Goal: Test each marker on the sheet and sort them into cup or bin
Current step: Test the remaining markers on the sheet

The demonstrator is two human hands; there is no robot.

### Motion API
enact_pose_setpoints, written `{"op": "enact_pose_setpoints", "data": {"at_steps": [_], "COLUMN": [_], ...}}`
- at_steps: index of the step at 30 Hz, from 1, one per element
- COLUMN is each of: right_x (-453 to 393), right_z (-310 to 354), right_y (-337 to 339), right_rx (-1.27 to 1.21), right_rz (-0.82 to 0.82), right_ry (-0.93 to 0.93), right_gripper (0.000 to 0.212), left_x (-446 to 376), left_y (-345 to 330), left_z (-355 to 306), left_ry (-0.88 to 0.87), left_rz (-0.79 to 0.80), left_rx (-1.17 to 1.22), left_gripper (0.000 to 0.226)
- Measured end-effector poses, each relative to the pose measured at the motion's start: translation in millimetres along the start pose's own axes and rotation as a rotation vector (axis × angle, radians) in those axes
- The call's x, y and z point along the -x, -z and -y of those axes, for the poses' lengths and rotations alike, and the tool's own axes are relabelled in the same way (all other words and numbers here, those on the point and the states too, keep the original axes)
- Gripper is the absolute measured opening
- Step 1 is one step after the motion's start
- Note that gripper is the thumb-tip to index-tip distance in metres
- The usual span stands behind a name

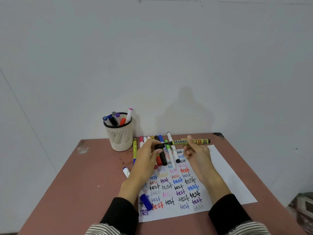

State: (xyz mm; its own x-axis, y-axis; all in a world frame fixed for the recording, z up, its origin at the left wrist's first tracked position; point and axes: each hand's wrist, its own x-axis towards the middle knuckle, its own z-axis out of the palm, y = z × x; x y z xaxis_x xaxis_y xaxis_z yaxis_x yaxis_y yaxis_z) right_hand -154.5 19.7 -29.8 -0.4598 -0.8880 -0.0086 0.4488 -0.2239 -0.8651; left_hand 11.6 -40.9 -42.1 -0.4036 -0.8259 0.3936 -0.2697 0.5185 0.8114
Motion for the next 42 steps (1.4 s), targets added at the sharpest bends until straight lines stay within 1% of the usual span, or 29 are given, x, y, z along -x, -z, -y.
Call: {"op": "enact_pose_setpoints", "data": {"at_steps": [3,6,9,11,20,25,29,34,35,37,38,40,42], "right_x": [-1.4,-2.2,-0.9,0.5,6.7,5.6,4.5,4.4,4.0,1.7,1.4,0.9,0.2], "right_z": [-1.2,-2.1,-3.6,-4.4,-7.4,-7.0,-6.7,-5.5,-4.3,-2.1,-1.6,-2.0,-4.0], "right_y": [0.8,1.5,0.2,-1.3,-5.2,-3.6,-2.7,-2.5,-3.4,-5.6,-6.5,-6.8,-5.7], "right_rx": [0.034,0.072,0.144,0.163,0.218,0.212,0.208,0.156,0.128,0.067,0.038,-0.014,-0.054], "right_rz": [-0.016,-0.023,0.016,0.030,0.072,0.081,0.110,0.140,0.142,0.132,0.127,0.137,0.140], "right_ry": [0.001,0.009,0.012,0.020,0.071,0.077,0.059,0.025,0.006,-0.042,-0.066,-0.092,-0.085], "right_gripper": [0.035,0.033,0.036,0.038,0.028,0.022,0.021,0.019,0.021,0.026,0.025,0.023,0.023], "left_x": [0.4,-1.3,-3.4,-3.2,1.7,0.2,-0.3,0.6,0.6,-1.5,-2.4,-4.1,-4.6], "left_y": [-1.3,-1.9,-2.8,-3.0,0.4,-2.2,-2.8,-1.0,-0.6,-1.7,-2.8,-4.9,-4.9], "left_z": [-1.4,-2.0,-2.7,-2.4,-2.7,0.9,2.2,-0.1,-2.4,-7.7,-10.7,-15.9,-19.5], "left_ry": [0.009,0.017,0.030,0.038,0.057,0.060,0.058,0.024,0.008,0.010,0.032,0.094,0.154], "left_rz": [-0.010,-0.018,-0.005,-0.012,0.016,0.035,0.076,0.093,0.079,0.040,0.021,-0.025,-0.078], "left_rx": [0.035,0.071,0.089,0.096,0.168,0.120,0.053,0.010,0.026,0.131,0.199,0.336,0.452], "left_gripper": [0.021,0.025,0.018,0.017,0.020,0.019,0.016,0.020,0.019,0.014,0.013,0.018,0.022]}}
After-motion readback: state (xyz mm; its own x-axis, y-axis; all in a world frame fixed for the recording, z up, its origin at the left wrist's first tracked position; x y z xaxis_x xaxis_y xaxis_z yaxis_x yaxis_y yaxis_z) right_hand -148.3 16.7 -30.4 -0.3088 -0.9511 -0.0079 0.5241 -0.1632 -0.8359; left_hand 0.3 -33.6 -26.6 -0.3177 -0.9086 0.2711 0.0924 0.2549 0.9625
